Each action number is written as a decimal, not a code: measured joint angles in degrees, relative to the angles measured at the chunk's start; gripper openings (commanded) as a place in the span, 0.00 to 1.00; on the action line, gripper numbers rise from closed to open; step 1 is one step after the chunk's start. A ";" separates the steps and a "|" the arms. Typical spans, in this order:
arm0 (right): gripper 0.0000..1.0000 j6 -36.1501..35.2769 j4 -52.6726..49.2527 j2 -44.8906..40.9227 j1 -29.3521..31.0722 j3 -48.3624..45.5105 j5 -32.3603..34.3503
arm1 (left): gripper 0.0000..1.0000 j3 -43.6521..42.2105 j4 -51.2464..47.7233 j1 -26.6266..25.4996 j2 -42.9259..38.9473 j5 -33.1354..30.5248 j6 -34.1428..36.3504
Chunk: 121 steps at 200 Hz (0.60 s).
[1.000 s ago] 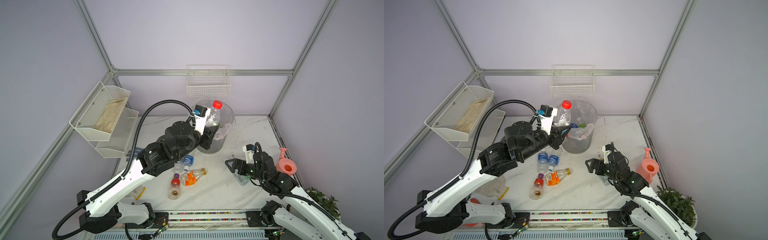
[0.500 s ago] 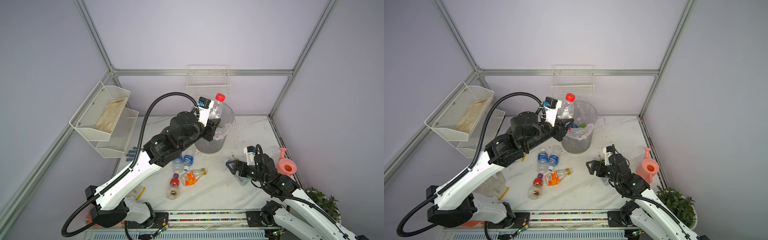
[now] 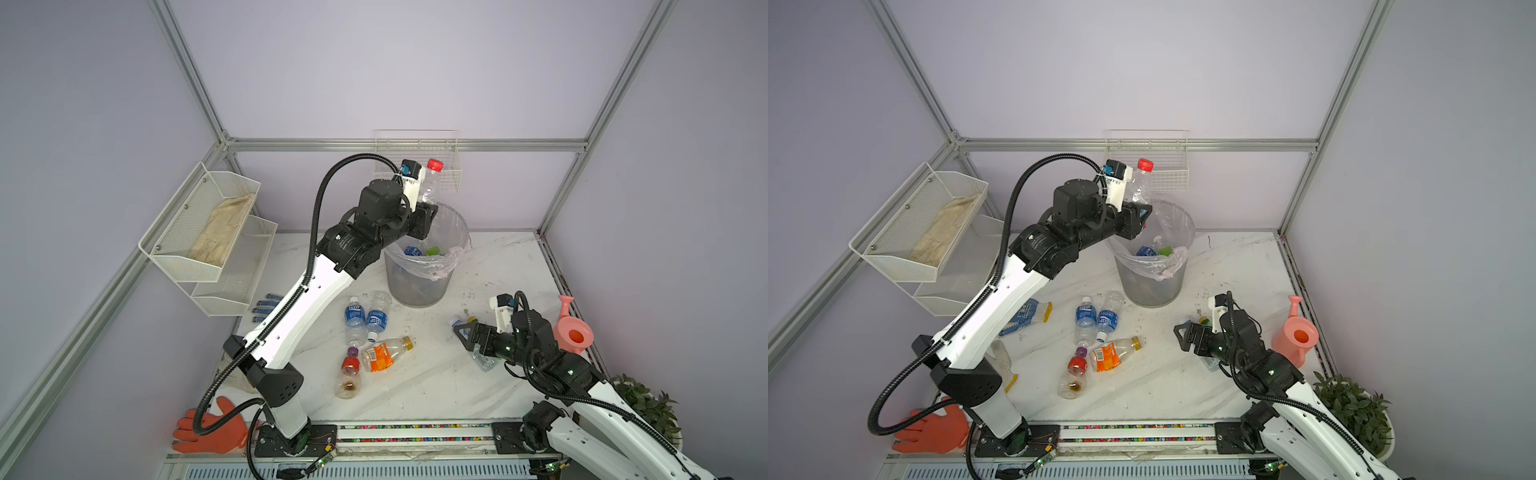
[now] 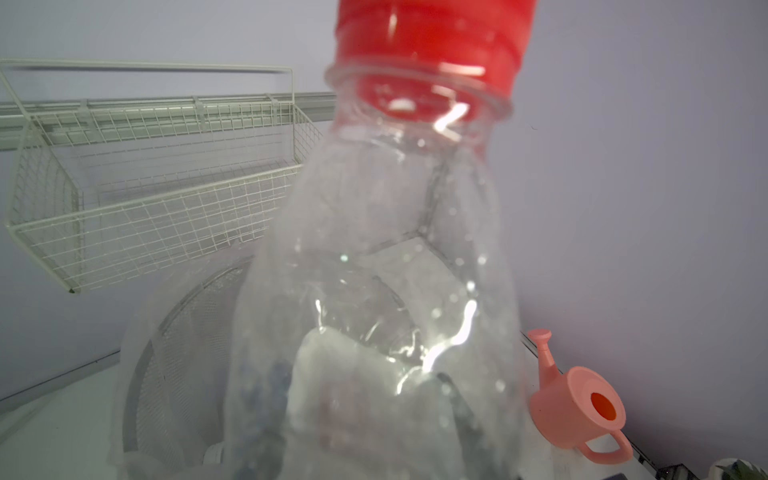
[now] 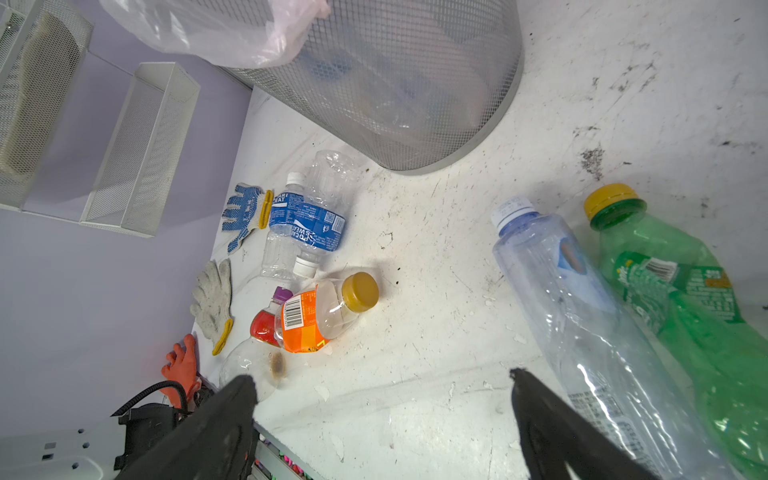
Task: Throw the plastic bottles in the bin
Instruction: 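Open the left gripper to drop the red-cap bottle into the bin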
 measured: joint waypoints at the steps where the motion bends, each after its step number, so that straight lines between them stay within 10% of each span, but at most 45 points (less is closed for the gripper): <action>1: 0.97 0.00 -0.04 -0.04 0.00 0.00 0.00 | 1.00 0.35 -0.24 0.13 0.26 0.07 -0.09; 46: 0.97 -0.07 -2.47 -2.25 0.00 0.02 1.18 | 1.00 8.85 -9.70 2.34 8.00 1.14 -2.23; 121: 0.97 3.30 -8.31 3.37 0.00 0.96 11.37 | 1.00 -0.79 -6.14 -1.40 -8.57 1.16 -2.23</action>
